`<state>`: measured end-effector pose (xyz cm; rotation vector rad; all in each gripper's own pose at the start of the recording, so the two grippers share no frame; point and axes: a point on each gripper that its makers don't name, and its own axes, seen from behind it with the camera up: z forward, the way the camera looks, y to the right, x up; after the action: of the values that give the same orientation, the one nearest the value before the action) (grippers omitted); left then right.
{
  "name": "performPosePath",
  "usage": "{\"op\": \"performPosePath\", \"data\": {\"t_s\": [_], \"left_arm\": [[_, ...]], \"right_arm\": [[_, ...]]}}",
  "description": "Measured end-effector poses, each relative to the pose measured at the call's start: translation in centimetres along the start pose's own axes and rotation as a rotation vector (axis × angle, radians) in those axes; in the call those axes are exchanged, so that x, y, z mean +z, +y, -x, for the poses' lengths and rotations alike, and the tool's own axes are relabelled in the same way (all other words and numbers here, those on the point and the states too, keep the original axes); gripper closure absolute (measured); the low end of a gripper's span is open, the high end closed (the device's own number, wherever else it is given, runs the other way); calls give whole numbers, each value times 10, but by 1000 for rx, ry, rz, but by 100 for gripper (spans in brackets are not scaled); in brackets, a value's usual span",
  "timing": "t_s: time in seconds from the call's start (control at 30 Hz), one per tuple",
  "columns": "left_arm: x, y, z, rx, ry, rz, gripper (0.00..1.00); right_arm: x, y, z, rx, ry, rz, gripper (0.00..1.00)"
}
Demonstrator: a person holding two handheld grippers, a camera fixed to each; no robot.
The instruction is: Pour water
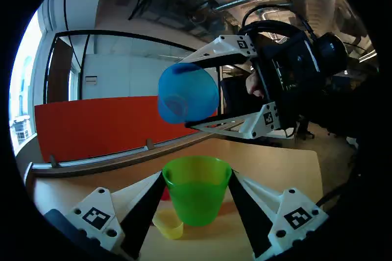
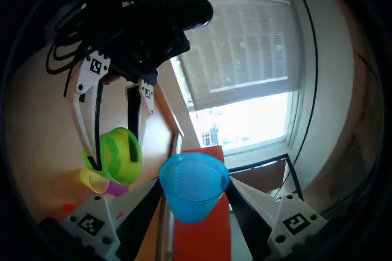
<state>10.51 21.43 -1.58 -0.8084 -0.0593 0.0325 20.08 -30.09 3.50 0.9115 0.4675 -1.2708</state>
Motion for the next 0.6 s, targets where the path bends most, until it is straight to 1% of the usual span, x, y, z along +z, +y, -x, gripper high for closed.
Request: {"op": "performPosePath", "data": {"t_s": [0.17, 0.6], "left_arm": [[-1, 0, -1, 3, -2, 0, 13], [-3, -1, 0, 6, -5, -3, 13]], "right_arm": [[-1, -6, 5, 84, 2, -9, 10], [-4, -4, 17, 353, 5, 2, 10]]}}
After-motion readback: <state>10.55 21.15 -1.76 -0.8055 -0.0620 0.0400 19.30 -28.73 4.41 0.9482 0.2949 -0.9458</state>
